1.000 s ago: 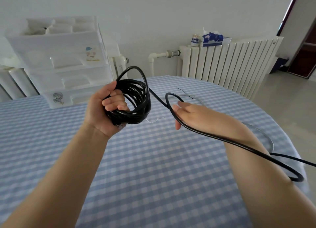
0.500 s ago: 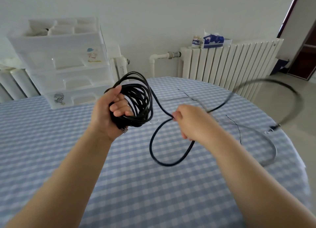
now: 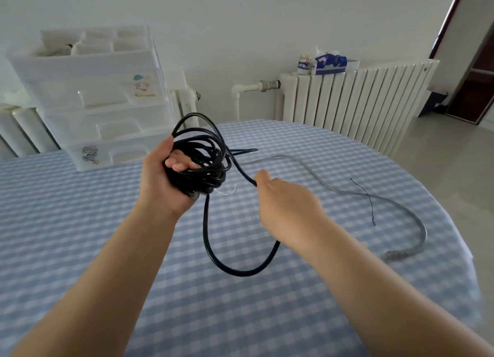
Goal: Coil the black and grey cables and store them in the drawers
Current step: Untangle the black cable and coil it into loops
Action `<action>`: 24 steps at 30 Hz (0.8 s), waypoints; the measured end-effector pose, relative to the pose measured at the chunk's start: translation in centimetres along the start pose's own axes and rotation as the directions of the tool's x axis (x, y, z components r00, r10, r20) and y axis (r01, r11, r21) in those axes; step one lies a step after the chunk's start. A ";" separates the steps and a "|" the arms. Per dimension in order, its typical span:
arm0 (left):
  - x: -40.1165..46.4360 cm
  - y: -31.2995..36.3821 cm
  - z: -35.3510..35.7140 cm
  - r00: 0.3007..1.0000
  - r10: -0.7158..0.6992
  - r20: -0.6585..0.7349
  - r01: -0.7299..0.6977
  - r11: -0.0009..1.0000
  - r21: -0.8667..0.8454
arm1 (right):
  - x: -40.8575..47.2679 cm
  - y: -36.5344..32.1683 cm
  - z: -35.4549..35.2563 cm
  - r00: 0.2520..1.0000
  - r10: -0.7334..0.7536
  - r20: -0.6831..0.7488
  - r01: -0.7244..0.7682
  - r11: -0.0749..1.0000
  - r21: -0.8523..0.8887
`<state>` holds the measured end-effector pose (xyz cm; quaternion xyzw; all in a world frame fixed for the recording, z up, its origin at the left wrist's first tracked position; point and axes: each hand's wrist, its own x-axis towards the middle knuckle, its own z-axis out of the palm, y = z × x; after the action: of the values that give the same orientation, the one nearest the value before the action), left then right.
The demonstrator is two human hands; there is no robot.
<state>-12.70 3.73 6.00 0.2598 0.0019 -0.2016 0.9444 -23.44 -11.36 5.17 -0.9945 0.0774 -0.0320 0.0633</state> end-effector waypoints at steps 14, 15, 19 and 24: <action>-0.8 -3.1 0.8 0.972 0.226 0.061 -0.234 0.922 0.309 | 1.7 1.0 1.4 0.988 0.033 0.149 -0.049 0.993 0.107; -0.9 -3.0 0.9 0.975 0.213 0.060 -0.221 0.924 0.313 | 1.8 1.4 1.2 0.991 0.054 0.123 -0.068 0.991 0.116; -1.1 -2.8 1.0 0.991 0.128 0.033 -0.132 0.960 0.247 | 1.8 1.4 1.3 0.981 0.013 0.192 -0.025 0.998 0.058; -0.9 -2.6 0.7 0.992 0.124 0.021 -0.126 0.978 0.165 | 1.5 -0.2 2.3 0.965 -0.118 0.233 0.107 0.992 0.059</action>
<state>-14.59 1.72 5.42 0.3358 -0.0363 -0.1426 0.9304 -21.76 -11.09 2.97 -0.9923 0.0119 0.0811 0.0930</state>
